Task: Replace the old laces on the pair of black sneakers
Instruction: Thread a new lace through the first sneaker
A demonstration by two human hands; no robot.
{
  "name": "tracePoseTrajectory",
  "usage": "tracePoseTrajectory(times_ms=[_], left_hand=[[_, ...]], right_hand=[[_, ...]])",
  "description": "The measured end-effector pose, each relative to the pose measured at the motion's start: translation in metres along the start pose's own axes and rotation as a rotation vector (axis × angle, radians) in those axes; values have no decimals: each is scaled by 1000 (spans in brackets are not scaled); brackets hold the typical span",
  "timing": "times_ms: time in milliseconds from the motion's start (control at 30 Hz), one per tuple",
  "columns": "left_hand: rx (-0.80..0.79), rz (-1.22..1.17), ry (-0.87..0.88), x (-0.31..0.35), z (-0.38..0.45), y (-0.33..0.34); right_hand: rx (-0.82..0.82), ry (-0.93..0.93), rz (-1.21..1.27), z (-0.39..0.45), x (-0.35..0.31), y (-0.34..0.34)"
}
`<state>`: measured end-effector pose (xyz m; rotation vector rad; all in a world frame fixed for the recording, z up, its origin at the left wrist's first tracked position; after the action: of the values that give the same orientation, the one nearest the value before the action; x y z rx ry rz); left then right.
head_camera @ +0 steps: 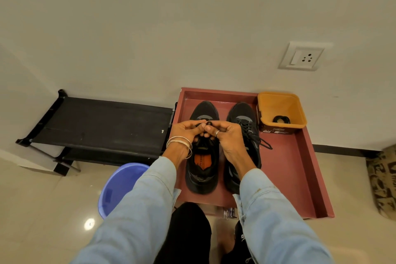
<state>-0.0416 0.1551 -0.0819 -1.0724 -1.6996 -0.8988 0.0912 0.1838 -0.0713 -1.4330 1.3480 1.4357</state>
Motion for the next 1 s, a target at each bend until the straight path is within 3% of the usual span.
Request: tracePoseTrajectory(times_ms=[100, 233, 333, 433, 533, 600, 733, 800, 933, 1000], left_hand=[[30, 78, 88, 5, -1, -4], [7, 330, 316, 27, -6, -1], [12, 644, 561, 44, -8, 3], [-11, 988, 925, 52, -16, 18], [-30, 1268, 1154, 47, -24, 29], [-40, 1419, 1202, 42, -24, 32], [-73, 1529, 982, 34, -7, 34], [-131, 1516, 779, 34, 3, 34], [-274, 1123, 206, 26, 12, 19], [-224, 836, -31, 24, 9, 10]], right_hand=[[127, 77, 56, 0, 8, -4], [166, 142, 48, 2, 10, 0], [223, 193, -56, 6, 10, -1], [283, 296, -170, 11, 14, -2], [220, 395, -154, 15, 16, 1], [144, 409, -88, 15, 13, 2], [11, 305, -70, 7, 3, 0], [10, 244, -146, 4, 1, -5], [17, 103, -343, 3, -7, -2], [27, -5, -542, 1, -12, 3]])
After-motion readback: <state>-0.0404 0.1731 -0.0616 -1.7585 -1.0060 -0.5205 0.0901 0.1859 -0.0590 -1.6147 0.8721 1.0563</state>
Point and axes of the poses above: each hand's wrist, its own z-axis towards the middle knuckle, its own y-axis out of the palm, x = y × z, the point moved 7 cm from there along z, towards the middle knuckle, and after that the axes turned 1 degree about y, right-handed, at the moved point
